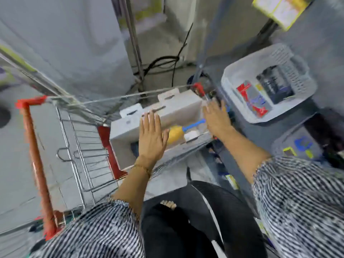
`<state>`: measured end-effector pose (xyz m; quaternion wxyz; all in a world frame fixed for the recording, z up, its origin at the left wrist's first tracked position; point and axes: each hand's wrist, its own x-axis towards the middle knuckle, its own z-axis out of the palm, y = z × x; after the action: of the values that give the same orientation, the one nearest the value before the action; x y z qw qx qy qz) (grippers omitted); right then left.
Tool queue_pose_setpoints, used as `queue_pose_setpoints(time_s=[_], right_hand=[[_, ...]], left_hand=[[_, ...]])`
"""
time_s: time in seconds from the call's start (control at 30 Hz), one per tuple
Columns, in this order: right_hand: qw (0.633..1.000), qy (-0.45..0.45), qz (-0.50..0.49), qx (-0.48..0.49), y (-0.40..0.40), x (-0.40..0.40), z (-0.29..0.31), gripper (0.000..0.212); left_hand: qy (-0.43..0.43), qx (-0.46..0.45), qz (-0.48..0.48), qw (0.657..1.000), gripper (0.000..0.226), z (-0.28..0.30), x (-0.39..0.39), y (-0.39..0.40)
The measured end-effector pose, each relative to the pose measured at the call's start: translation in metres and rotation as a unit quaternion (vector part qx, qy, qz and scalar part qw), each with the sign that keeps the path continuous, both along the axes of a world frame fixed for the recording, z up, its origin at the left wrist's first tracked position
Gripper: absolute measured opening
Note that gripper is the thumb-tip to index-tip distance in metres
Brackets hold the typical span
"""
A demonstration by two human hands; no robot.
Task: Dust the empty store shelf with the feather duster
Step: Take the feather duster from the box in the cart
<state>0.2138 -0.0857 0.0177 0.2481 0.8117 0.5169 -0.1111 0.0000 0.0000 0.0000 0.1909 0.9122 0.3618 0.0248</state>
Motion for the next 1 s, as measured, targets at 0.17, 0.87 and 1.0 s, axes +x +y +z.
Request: queue_pose_setpoints(time_s=[0.17, 0.87, 1.0], right_hand=[[0.988, -0.093, -0.06, -0.111, -0.01, 0.021, -0.049, 0.041], [0.967, 0.035, -0.194, 0.16, -0.216, -0.034, 0.359, 0.038], [0.931, -0.043, -0.247, 0.267, -0.303, -0.072, 0.457, 0.036]], left_hand=[[0.003, 0.004, 0.009, 1.0, 0.059, -0.049, 0.001, -0.003], [-0.142, 0.064, -0.233, 0.96, 0.064, 0.301, 0.083, -0.105], [-0.226, 0.097, -0.325, 0.913, 0.078, 0.405, 0.103, -0.151]])
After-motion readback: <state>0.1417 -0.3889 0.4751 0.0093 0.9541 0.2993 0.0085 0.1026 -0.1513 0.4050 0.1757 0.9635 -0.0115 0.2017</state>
